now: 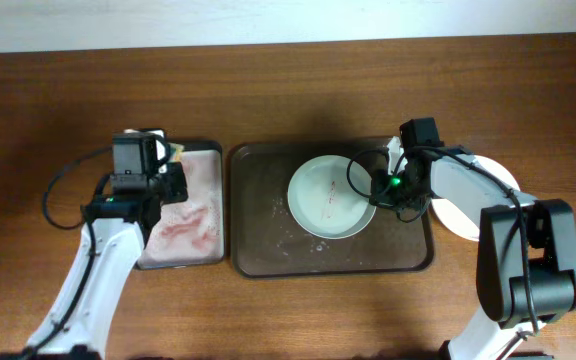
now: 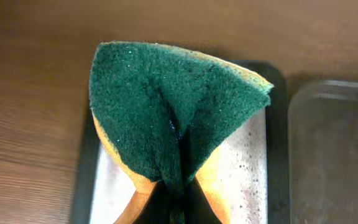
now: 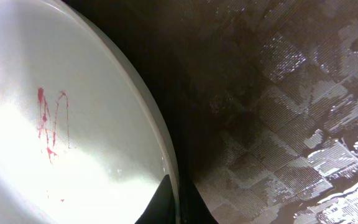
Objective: Clean dirty plates on tray and stack at the side
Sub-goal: 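Dip and rub the sponge in the soapy tray with the left gripper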
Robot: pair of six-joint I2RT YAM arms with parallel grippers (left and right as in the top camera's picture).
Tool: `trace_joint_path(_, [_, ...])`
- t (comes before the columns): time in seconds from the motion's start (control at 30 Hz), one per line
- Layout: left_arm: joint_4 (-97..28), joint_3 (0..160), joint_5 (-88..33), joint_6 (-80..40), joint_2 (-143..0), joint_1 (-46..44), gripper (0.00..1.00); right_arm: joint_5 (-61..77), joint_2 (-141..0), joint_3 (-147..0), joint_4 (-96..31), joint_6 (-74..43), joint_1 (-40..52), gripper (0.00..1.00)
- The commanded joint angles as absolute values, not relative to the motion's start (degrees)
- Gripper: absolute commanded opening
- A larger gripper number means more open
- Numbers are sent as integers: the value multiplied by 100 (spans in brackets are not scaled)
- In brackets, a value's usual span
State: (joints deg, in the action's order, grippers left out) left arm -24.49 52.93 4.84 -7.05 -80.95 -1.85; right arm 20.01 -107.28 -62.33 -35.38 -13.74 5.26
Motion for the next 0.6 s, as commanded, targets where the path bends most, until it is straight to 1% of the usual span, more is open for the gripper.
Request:
trace_joint_path(0.0, [-2408, 5406, 1116, -545, -7719, -209, 0, 1800, -10816, -6025, -3647, -1380, 609, 4])
trace_joint_path(0.2, [-2401, 5406, 1717, -475, -7669, -495, 0, 1800, -10816, -6025, -3645, -1380, 609, 4])
trace_joint_path(0.4, [-2379, 5406, 2565, -414, -7669, -974, 0, 1800, -10816, -6025, -3642, -1380, 609, 4])
trace_joint_path(0.57, [-2410, 5406, 2641, -419, -7669, -1166, 0, 1800, -10816, -6025, -3640, -1380, 609, 4])
